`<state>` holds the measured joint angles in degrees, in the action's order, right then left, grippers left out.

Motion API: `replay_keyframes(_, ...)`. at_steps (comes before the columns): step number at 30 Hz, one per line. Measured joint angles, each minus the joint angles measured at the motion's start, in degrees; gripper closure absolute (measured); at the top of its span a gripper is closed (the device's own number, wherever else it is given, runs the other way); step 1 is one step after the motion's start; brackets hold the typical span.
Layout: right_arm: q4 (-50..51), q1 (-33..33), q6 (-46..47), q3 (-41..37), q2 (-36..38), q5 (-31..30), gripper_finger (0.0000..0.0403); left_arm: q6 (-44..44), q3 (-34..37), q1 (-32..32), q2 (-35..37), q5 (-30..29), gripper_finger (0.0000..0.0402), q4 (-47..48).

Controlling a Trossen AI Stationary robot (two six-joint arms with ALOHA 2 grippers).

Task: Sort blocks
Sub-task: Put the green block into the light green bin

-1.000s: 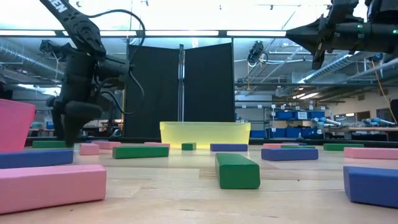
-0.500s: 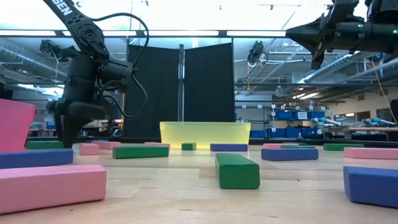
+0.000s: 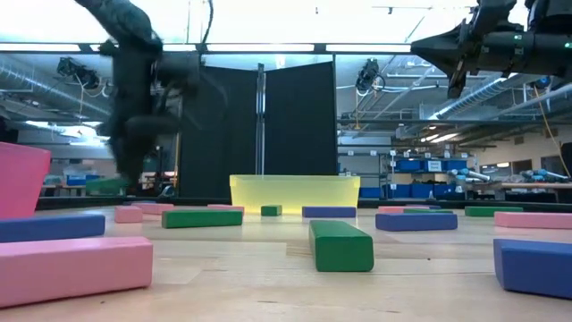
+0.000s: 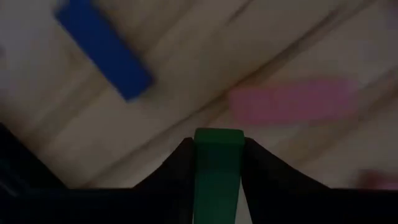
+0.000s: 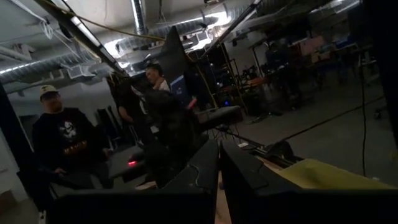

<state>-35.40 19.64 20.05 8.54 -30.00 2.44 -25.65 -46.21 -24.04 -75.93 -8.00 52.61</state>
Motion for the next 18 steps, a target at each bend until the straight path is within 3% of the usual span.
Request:
replay_keyframes(5, -4.0, 0.0, -1.1, 0.0, 0.0, 5.8, 0.0374, 1.2, -9.7, 5.0, 2.5, -0.1, 0.0301, -7.9)
replay_keyframes(9, -9.6, 0.0, -1.8, 0.7, 0.0, 10.9, 0.0374, 3.3, -15.0, 11.9, 0.8, 0.0, 0.0301, -26.8)
replay_keyframes(13, -9.5, 0.0, -1.8, 6.5, 0.0, 15.9, 0.0374, 5.8, -18.0, 19.1, -6.3, 0.1, 0.0301, -45.0)
replay_keyframes(18, -6.9, 0.0, -2.2, 15.4, 0.0, 24.1, 0.0374, 7.5, -22.2, 26.1, -20.4, 1.2, 0.0301, -65.3)
